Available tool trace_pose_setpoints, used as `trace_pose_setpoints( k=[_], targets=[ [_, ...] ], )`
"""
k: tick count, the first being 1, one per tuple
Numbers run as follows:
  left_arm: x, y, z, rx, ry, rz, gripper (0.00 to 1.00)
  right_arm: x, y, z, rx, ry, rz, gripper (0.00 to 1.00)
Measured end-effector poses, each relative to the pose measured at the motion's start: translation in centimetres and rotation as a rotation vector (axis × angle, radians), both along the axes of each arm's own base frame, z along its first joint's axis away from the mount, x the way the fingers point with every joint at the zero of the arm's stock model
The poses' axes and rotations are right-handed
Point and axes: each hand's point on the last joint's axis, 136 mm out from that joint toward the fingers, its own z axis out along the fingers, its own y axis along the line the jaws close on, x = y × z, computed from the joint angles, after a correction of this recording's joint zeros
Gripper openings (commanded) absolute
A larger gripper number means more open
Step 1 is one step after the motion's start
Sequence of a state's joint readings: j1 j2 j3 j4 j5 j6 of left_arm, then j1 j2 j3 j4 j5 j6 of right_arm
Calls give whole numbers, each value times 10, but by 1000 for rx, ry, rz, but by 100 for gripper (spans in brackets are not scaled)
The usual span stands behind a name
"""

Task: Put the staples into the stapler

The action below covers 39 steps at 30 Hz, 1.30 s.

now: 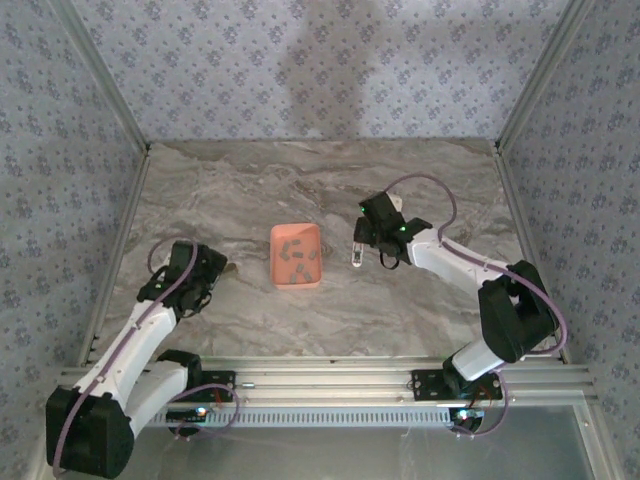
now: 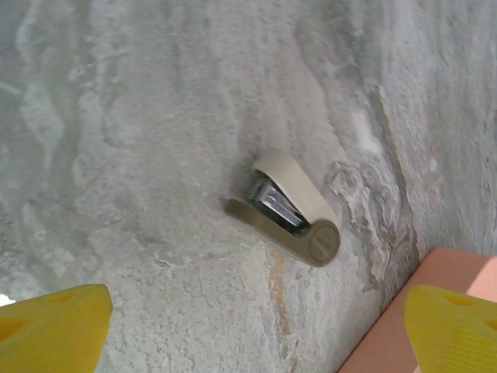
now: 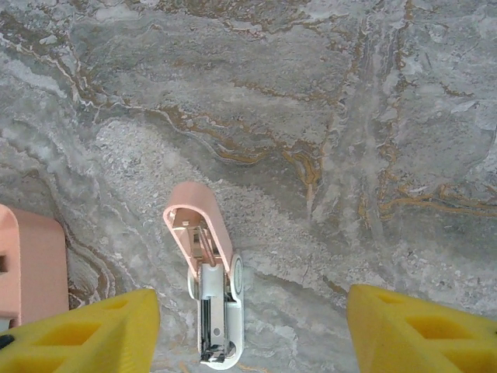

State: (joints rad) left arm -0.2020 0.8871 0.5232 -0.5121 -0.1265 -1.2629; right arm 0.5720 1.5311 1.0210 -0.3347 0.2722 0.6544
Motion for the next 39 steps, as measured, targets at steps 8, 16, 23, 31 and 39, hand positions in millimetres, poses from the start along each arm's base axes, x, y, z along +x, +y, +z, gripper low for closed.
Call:
trace_pose_setpoints(
  k=[8, 16, 23, 31, 39],
  targets=[
    [-3, 7, -25, -89, 123, 117, 88, 3, -3, -4, 25, -4, -6, 65],
    [20, -16, -39, -210, 229, 115, 82, 2, -11, -13, 38, 13, -18, 66],
    [43, -21, -32, -234, 226, 116, 78, 3, -18, -12, 49, 7, -25, 65],
    [51, -26, -43, -268, 270, 143, 71, 4, -25, -15, 51, 7, -26, 65],
    [52, -28, -51, -304, 285, 181, 57, 3, -34, -20, 46, 10, -30, 64]
  ],
)
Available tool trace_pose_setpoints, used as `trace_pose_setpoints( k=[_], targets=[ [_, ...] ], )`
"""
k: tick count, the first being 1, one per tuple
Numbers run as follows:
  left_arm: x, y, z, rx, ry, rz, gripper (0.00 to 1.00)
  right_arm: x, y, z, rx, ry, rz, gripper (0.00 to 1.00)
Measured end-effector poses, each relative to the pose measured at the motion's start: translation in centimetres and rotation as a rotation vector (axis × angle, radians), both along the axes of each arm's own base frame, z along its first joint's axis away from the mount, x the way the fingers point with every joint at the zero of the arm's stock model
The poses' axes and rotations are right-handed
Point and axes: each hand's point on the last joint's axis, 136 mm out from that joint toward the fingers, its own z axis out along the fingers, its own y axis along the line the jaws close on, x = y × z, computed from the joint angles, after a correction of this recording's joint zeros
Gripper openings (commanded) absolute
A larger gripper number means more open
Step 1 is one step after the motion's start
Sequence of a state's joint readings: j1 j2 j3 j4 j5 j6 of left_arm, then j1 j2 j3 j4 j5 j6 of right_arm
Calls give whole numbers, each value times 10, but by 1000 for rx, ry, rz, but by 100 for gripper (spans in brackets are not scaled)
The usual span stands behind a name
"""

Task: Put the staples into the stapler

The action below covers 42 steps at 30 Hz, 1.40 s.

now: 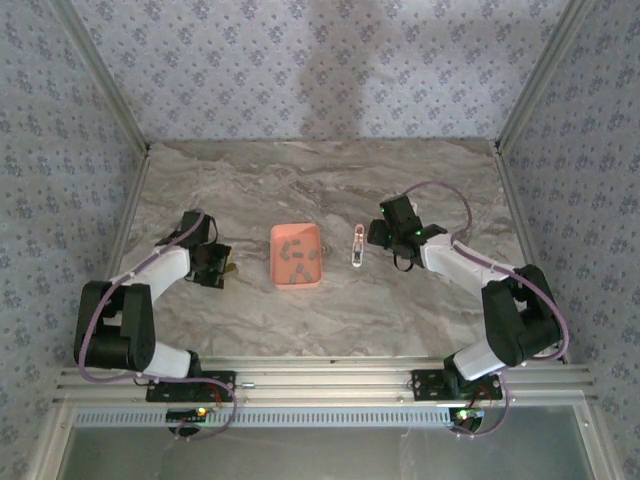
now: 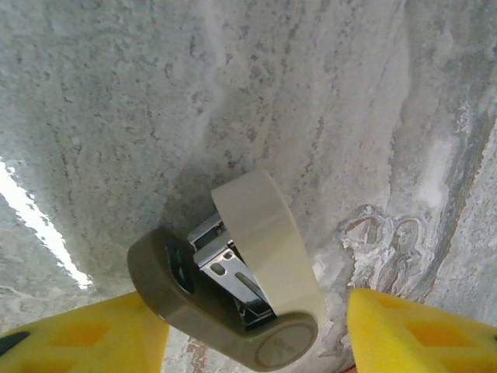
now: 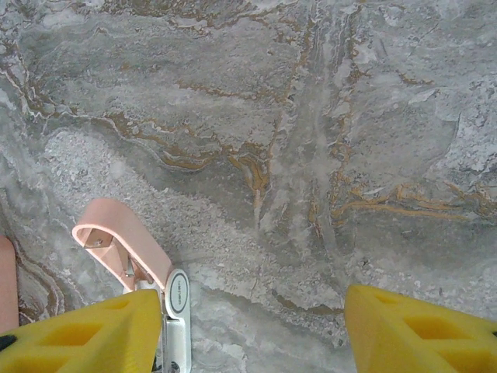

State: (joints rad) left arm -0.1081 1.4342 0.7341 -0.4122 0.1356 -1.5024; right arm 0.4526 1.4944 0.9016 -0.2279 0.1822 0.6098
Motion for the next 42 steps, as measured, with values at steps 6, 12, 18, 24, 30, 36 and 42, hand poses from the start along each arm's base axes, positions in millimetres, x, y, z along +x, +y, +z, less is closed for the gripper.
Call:
trace_pose_setpoints(
  k=[6, 12, 18, 24, 30, 36, 42],
  targets=[
    [1, -2, -11, -18, 28, 16, 42, 3, -4, 3, 1, -12, -1, 62],
    [2, -2, -10, -18, 26, 18, 36, 6, -7, 4, -3, -24, -1, 62],
    [3, -2, -8, -15, 26, 7, 26, 7, -6, 5, -2, -33, 13, 62],
    [0, -3, -1, -16, 13, -23, 25, 7, -5, 15, 9, -73, 28, 62],
    [1, -7, 23, -16, -70, -83, 25, -1, -8, 27, 29, -131, 39, 61],
    [4, -22, 61, -10, -226, -195, 23, -11, -3, 41, 66, -197, 80, 61],
    [4, -49, 86, -45, -376, -295, 22, -31, 31, 61, 103, -284, 233, 61]
  ],
)
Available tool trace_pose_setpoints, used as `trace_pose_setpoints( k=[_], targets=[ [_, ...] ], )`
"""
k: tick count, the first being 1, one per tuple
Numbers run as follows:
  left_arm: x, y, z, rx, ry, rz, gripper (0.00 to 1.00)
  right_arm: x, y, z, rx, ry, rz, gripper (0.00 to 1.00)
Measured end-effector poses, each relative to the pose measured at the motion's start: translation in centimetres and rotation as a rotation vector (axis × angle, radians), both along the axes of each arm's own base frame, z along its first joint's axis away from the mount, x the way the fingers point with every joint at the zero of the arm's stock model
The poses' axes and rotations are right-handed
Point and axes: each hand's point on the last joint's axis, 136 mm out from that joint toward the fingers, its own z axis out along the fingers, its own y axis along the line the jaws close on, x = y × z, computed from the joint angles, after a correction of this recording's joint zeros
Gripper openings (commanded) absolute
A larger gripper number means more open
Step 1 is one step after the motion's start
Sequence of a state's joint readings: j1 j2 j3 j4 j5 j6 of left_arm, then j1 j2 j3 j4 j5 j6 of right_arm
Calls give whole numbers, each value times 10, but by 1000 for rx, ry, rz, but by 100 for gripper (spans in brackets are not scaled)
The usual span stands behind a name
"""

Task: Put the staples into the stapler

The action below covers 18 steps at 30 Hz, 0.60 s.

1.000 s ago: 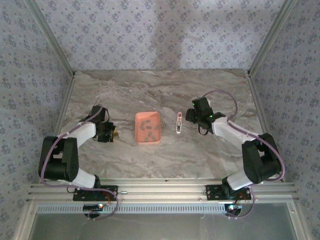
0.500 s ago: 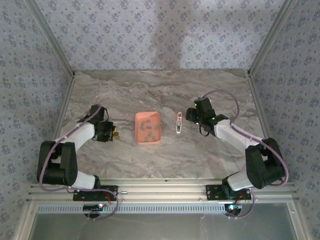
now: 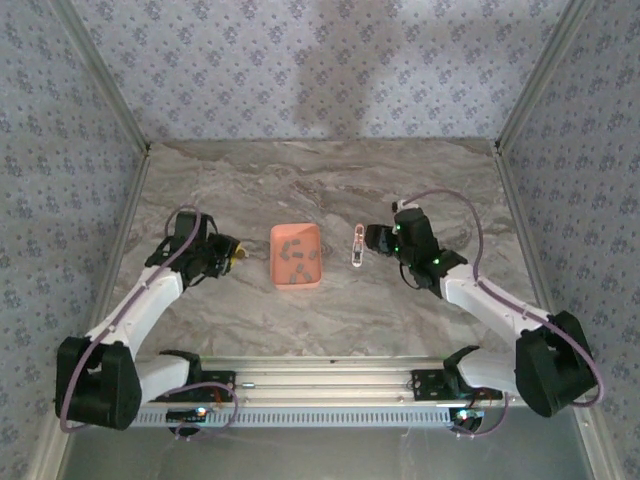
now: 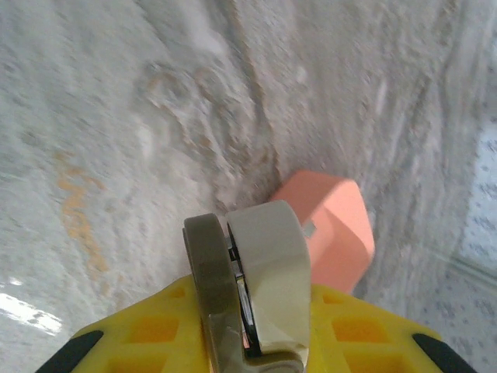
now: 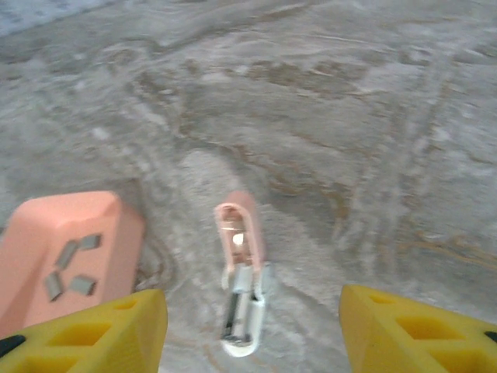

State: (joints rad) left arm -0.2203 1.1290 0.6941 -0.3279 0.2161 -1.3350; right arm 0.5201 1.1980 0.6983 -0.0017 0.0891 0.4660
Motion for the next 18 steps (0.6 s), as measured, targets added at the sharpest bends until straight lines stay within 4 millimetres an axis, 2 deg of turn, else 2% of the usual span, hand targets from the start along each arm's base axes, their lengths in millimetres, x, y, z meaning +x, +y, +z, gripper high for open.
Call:
trace_pose_setpoints(
  k=[4, 8, 13, 18],
  targets=[
    [-1, -26, 13, -25, -76, -80, 22, -15, 26, 11, 42, -47, 116, 60],
    [1, -49, 26, -59, -153, -140, 23, -35, 56, 9, 109, -71, 245, 60],
    [2, -68, 38, -104, -203, -173, 23, -63, 91, 8, 172, -96, 394, 60],
    [3, -78, 39, -148, -214, -169, 23, -74, 121, 18, 215, -142, 494, 64]
  ],
)
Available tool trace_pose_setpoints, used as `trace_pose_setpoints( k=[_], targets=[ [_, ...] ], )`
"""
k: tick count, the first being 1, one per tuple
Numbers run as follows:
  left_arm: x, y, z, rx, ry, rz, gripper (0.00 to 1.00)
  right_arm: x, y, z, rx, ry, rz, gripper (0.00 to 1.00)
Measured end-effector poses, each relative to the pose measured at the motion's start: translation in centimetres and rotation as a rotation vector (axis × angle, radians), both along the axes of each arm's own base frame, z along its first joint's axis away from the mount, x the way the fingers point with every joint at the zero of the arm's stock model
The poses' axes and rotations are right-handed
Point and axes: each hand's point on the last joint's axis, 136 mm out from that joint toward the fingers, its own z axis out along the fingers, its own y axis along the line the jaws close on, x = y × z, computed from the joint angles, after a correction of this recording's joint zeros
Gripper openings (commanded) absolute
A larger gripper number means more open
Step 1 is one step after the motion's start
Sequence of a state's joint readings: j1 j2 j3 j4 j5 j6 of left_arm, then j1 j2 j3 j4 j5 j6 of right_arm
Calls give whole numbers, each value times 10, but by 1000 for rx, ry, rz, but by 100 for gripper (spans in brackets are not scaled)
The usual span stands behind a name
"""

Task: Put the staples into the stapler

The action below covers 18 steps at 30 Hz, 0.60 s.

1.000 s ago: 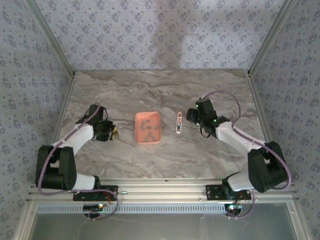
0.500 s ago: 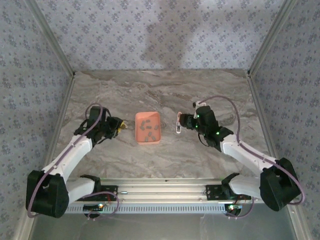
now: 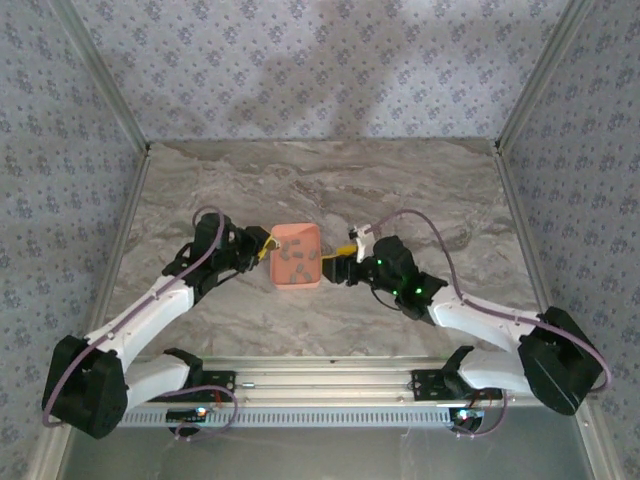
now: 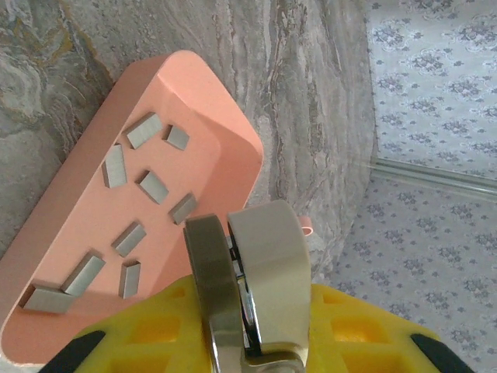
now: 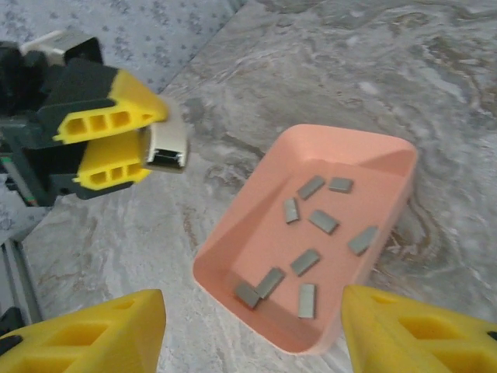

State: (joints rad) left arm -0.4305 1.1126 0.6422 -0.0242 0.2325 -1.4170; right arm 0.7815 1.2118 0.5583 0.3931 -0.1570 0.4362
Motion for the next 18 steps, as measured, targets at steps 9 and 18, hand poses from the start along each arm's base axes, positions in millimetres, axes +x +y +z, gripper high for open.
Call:
trace_pose_setpoints(
  k=[9, 18],
  targets=[
    [-5, -16, 1, -25, 3, -31, 23, 17, 45, 2, 112, 41, 70, 67],
    [-8, -24, 3, -42, 5, -43, 23, 29, 71, 8, 235, 85, 101, 66]
  ],
)
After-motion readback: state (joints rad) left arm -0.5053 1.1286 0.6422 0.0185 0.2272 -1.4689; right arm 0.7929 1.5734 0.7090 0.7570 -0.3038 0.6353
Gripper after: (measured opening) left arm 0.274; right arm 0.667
